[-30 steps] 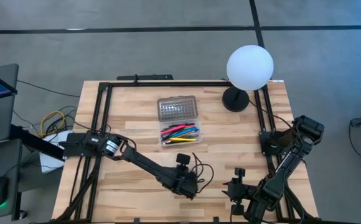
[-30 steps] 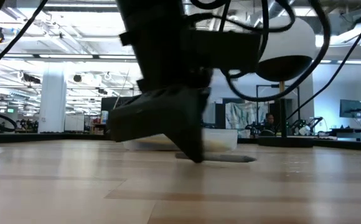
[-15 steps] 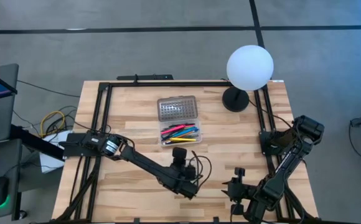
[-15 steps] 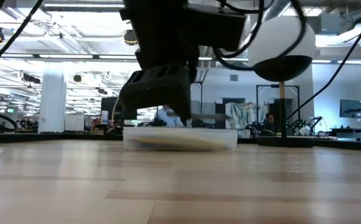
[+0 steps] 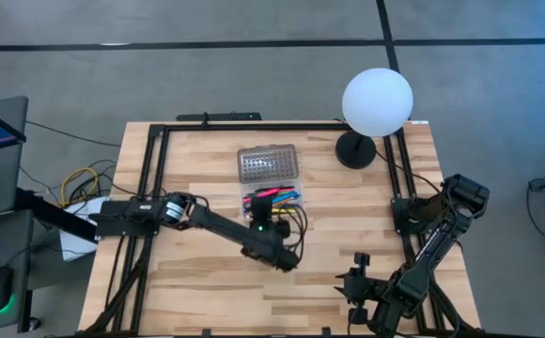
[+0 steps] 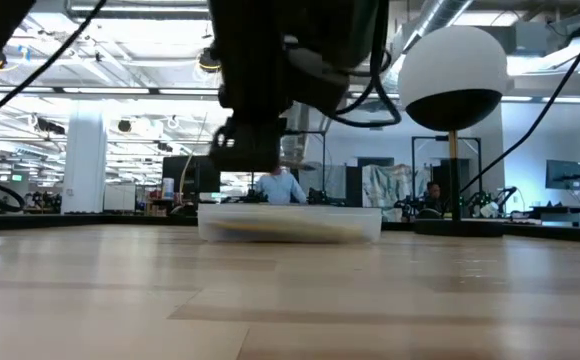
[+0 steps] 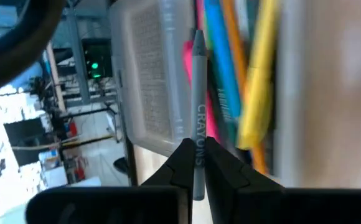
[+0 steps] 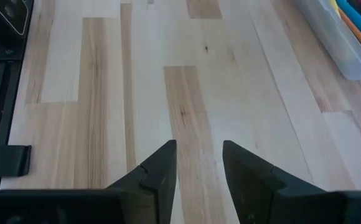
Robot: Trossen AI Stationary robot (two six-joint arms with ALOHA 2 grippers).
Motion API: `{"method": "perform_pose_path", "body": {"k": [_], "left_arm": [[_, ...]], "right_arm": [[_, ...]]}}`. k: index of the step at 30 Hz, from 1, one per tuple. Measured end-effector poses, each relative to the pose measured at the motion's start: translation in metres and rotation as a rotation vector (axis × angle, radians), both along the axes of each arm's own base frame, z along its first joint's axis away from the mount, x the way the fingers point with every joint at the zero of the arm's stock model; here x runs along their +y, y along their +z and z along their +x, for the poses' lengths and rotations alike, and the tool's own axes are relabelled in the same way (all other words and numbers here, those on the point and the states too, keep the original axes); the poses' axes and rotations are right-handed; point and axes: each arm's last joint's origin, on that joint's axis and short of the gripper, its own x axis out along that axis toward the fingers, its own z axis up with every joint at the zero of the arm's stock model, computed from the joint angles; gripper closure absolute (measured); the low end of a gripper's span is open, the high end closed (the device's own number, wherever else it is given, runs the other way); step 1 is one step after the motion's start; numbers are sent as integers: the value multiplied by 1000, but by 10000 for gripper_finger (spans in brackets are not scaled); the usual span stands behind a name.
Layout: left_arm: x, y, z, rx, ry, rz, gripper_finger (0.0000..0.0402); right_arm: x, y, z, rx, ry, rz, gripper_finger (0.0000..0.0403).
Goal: Pick & place school supplies into a supply box
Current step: Put the gray crayon into the gray supply box
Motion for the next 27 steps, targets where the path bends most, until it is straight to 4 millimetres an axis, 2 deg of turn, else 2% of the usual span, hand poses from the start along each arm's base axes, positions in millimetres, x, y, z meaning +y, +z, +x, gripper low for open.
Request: {"method": "perform_pose_path", "body": {"k": [6, 12, 17, 27], "left_arm": [[32, -3, 7, 27, 60, 9, 373], [51, -3, 10, 32, 119, -26, 362], [57, -4, 12, 29, 137, -47, 361], [55, -5, 13, 34, 111, -54, 360]], "right_arm": [[0, 0, 0, -14, -4, -10, 281], [0, 0, 0, -18, -4, -13, 281], [0, 0, 0, -18, -4, -13, 281], [-1, 1, 1, -38, -12, -25, 281]]}}
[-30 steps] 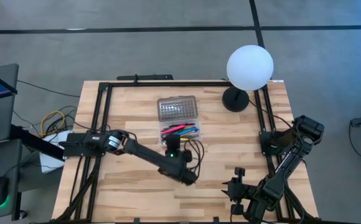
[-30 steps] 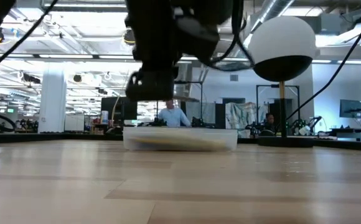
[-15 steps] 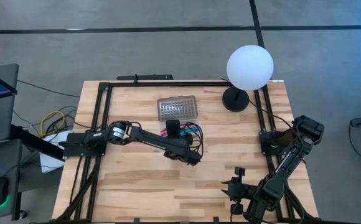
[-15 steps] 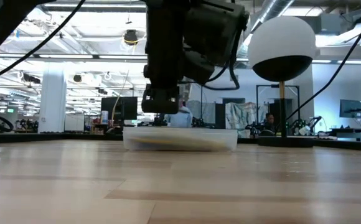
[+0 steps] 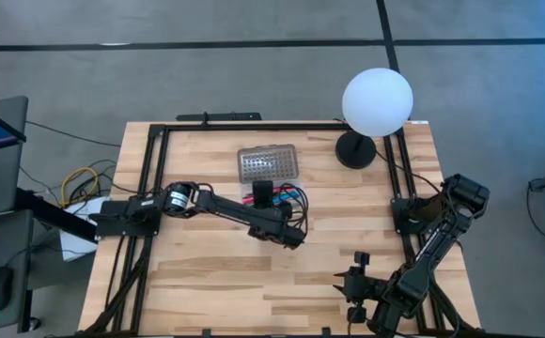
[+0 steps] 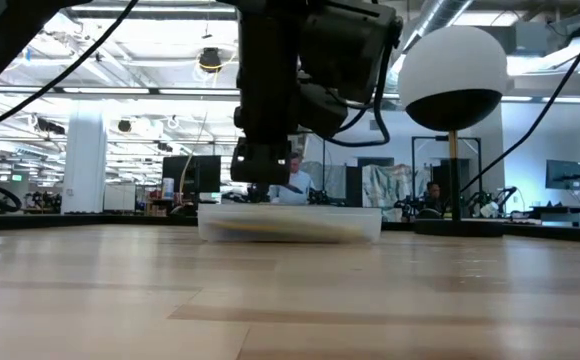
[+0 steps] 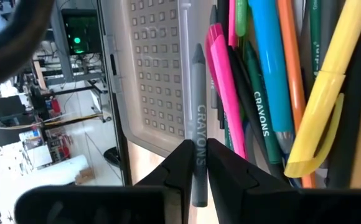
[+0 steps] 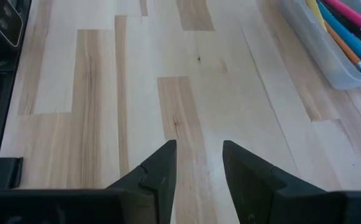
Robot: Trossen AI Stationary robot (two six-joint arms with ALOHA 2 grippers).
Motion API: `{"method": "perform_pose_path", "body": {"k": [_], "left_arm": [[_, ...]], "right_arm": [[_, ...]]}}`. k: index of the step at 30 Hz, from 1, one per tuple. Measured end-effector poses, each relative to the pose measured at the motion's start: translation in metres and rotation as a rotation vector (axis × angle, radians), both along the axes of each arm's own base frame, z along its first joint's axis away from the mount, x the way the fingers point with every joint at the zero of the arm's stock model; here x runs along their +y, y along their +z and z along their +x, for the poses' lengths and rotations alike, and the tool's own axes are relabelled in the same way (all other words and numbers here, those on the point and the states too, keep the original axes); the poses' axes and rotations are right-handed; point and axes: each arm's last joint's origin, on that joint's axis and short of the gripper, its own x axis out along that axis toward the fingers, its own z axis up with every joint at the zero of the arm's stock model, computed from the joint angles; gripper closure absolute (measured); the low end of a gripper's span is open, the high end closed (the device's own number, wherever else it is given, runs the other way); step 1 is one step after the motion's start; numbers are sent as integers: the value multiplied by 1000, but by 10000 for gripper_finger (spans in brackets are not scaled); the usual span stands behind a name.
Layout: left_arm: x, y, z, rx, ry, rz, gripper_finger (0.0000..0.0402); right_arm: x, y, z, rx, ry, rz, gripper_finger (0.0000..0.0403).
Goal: Pick & place school supplies into a supply box
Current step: Put the gray crayon into the gray supply box, then close the gray supply box
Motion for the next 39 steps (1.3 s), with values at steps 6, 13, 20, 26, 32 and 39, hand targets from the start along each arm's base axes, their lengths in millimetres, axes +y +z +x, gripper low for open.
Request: {"method": "perform_pose_path", "body": {"k": [6, 13, 20, 26, 32, 39], "left_arm": [[0, 0, 1, 6, -17, -4, 360], [-1, -2, 4, 12, -39, -58, 360], [-2, -3, 4, 29, -38, -78, 350], [-1, -2, 3, 30, -38, -44, 282], [-1, 2, -2, 56, -35, 20, 233], [-7, 25, -12, 16, -34, 35, 232]], "right_arm": [[0, 0, 0, 0, 0, 0, 281], [0, 0, 0, 0, 0, 0, 281], [0, 0, 0, 0, 0, -1, 281], [0, 0, 0, -2, 0, -1, 281], [-1, 1, 1, -42, -1, -41, 281], [-10, 5, 19, -153, -38, -141, 281]]}}
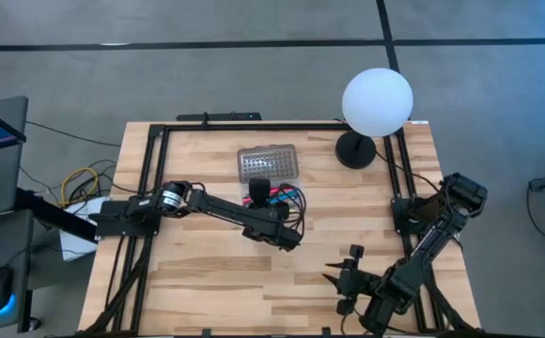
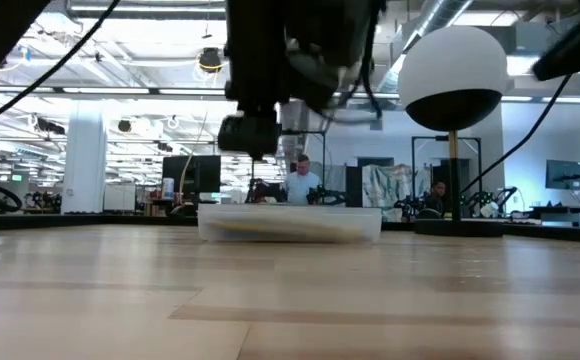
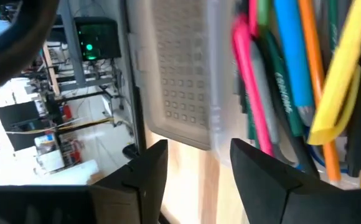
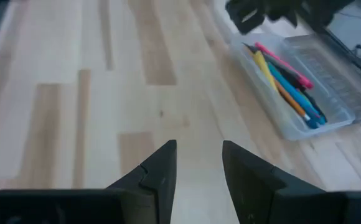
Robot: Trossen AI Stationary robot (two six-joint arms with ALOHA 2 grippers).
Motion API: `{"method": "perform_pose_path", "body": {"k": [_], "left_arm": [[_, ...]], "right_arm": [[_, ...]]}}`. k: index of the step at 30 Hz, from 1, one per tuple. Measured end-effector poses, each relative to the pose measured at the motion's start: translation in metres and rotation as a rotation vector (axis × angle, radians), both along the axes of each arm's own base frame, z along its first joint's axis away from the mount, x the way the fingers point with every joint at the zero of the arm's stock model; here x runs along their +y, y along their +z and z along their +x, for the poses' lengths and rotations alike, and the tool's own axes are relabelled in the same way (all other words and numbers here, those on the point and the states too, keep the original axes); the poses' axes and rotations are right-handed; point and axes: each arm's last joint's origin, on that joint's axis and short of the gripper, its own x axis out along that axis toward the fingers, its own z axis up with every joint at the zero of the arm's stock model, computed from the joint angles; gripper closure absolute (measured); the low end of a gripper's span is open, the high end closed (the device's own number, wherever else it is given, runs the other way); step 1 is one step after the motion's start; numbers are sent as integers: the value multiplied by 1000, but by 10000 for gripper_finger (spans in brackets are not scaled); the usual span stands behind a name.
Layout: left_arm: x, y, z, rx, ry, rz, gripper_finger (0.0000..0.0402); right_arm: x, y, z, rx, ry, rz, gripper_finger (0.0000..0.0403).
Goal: Pick & place school supplies into a supply box
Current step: Close the gray supply box
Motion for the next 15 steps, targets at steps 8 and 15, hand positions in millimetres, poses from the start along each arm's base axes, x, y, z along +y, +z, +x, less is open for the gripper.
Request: {"method": "perform_pose_path", "body": {"k": [8, 15], "left_arm": [[-8, 62, -21, -182, -45, 35, 233], [3, 102, -66, -379, -74, 83, 233]], "right_arm": [[-21, -12, 15, 10, -62, -13, 281], [-37, -22, 20, 27, -80, -113, 281]]}}
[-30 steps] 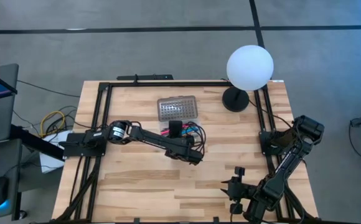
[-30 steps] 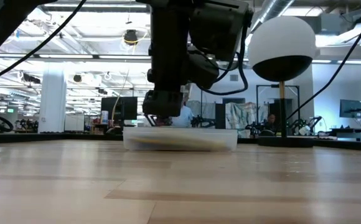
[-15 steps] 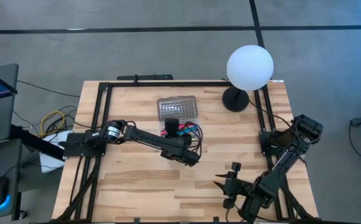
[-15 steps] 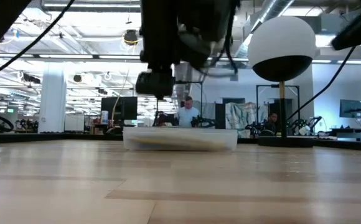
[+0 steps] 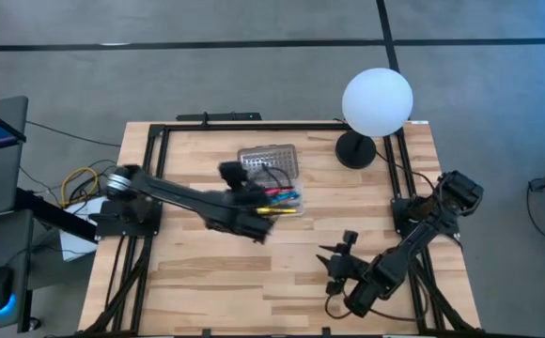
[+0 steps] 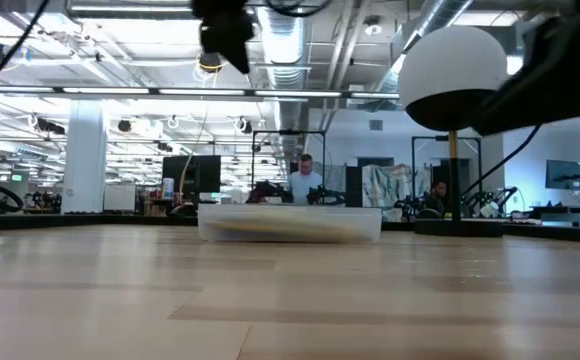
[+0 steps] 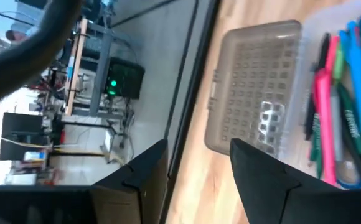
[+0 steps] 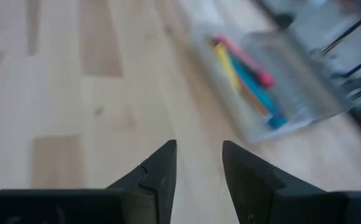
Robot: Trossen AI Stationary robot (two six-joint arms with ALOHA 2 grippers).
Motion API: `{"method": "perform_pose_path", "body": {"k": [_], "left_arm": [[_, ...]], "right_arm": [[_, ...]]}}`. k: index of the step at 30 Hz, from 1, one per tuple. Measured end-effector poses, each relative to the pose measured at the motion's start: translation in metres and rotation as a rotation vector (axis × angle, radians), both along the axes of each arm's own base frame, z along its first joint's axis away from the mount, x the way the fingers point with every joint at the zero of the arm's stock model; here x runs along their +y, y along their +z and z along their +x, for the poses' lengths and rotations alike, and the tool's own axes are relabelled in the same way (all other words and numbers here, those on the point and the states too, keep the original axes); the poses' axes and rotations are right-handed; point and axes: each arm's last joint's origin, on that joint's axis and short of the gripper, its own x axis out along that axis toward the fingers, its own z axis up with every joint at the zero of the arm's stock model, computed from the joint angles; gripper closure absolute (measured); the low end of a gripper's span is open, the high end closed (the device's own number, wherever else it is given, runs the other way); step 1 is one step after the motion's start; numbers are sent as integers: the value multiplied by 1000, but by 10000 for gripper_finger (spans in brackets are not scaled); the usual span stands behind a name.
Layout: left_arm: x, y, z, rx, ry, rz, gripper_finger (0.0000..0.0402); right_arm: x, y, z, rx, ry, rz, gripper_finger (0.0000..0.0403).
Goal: Pick & place school supplies into a supply box
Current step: Close the gray supply box
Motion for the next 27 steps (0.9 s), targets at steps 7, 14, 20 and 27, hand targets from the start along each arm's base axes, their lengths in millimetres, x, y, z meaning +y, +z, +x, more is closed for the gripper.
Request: {"method": "perform_pose_path", "body": {"k": [7, 14, 20, 27], "left_arm": [[51, -20, -60, -261, -79, -97, 233], [121, -48, -115, -711, -262, -162, 233], [151, -79, -151, -840, -192, -72, 233], [159, -92, -161, -826, -149, -53, 233]], "right_arm": [[-16, 9, 26, -116, -57, -210, 281], [-63, 16, 73, -107, -156, -152, 281], [-98, 13, 88, -63, -205, -135, 281], [-127, 5, 98, -72, -140, -206, 281]]}}
